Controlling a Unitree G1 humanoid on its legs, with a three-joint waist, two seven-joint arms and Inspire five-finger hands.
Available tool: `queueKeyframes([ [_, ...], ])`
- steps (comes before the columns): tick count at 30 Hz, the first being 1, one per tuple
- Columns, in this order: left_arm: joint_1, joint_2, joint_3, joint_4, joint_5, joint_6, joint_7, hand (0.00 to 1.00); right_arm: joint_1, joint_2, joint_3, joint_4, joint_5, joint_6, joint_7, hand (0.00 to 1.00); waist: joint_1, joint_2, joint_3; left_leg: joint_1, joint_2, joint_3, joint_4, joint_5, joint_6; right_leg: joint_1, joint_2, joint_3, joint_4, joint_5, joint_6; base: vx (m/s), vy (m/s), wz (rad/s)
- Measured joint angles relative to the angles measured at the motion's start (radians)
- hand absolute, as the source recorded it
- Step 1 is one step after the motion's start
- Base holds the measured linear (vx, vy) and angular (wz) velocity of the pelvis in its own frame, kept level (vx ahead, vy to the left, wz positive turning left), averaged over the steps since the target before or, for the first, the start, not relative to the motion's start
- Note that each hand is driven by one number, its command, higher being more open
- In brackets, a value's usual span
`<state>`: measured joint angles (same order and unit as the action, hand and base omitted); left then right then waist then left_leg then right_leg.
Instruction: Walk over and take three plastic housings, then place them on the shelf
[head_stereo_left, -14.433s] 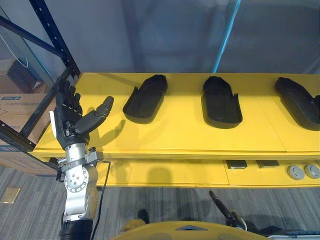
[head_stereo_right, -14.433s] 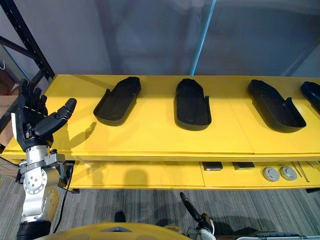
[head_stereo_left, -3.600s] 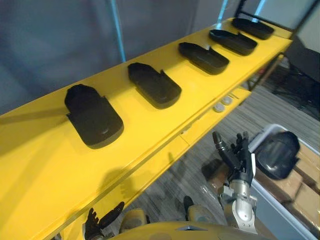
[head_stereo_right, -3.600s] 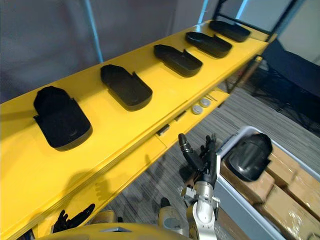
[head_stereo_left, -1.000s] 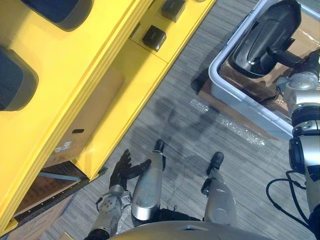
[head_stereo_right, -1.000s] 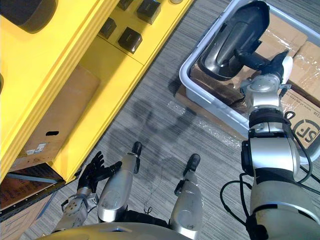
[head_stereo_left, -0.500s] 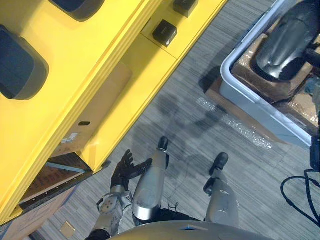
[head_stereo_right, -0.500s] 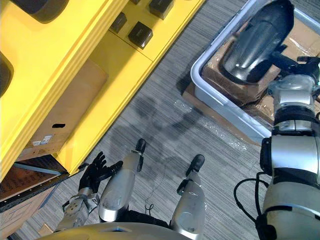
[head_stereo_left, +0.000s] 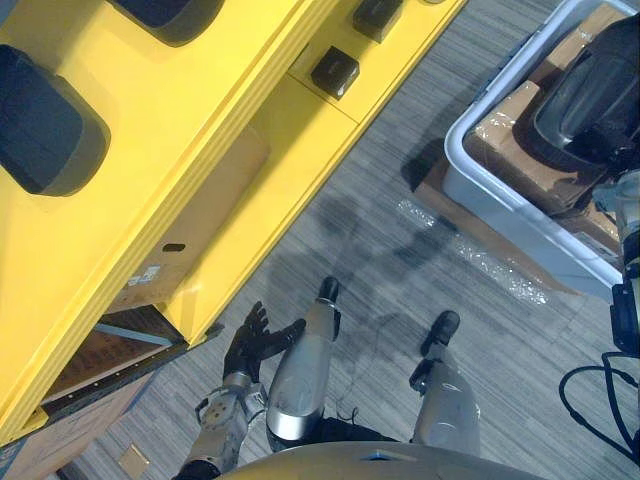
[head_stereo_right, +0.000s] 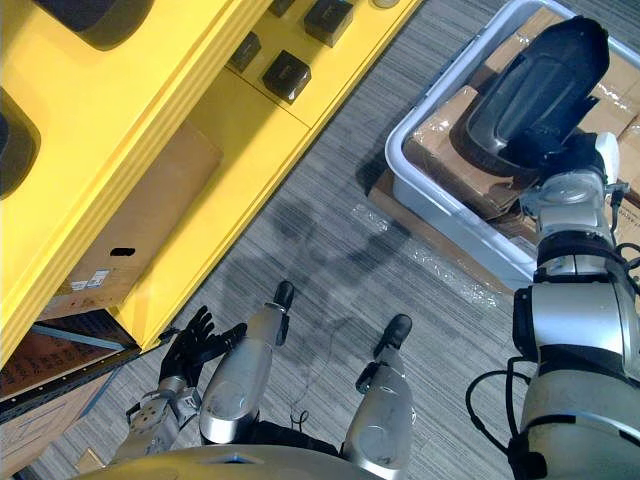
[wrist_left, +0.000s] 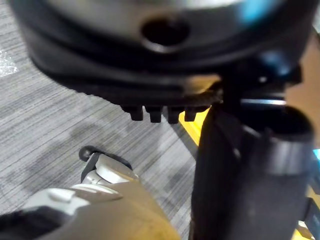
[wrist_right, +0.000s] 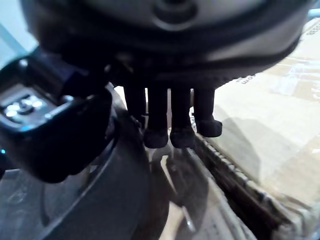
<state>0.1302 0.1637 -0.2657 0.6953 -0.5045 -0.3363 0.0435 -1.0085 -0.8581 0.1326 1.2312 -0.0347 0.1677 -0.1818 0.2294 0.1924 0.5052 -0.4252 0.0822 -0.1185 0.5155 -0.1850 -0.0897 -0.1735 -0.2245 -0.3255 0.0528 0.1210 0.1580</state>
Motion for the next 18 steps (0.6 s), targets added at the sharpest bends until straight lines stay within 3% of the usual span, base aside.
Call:
queueKeyframes([
  [7,0.033,0.003,0.028,-0.050,0.003,0.013,-0.005,1.00,0.132,0.005,0.000,-0.082,-0.038,-0.092,-0.012,0.00,-0.022,-0.020,0.013,0.051,0.007,0.008,-0.030,0.005,-0.001,0.038,0.003,0.002,-0.003,-0.002,-0.004,0.00,-0.001,-0.02],
  [11,0.059,0.022,0.052,-0.124,0.004,0.008,0.010,1.00,0.202,0.049,-0.002,-0.209,-0.039,-0.096,-0.074,0.00,-0.049,-0.069,0.019,0.072,0.023,0.011,-0.067,0.024,-0.014,0.040,0.016,0.003,-0.005,-0.006,-0.011,0.02,-0.038,-0.04],
  [13,0.078,0.033,0.068,-0.248,0.004,0.009,0.033,1.00,0.279,0.096,-0.009,-0.336,-0.039,-0.096,-0.118,0.00,-0.062,-0.107,0.021,0.097,0.039,0.017,-0.091,0.030,-0.022,0.048,0.029,0.011,-0.005,-0.011,-0.019,0.04,-0.071,-0.10],
  [18,0.034,0.044,0.076,-0.547,0.020,0.010,0.045,1.00,0.421,0.194,-0.050,-0.536,-0.113,-0.096,-0.184,0.00,-0.101,-0.164,0.018,0.153,0.052,0.042,-0.119,0.035,-0.027,0.075,0.037,0.033,-0.005,-0.012,-0.022,0.03,-0.021,-0.15],
])
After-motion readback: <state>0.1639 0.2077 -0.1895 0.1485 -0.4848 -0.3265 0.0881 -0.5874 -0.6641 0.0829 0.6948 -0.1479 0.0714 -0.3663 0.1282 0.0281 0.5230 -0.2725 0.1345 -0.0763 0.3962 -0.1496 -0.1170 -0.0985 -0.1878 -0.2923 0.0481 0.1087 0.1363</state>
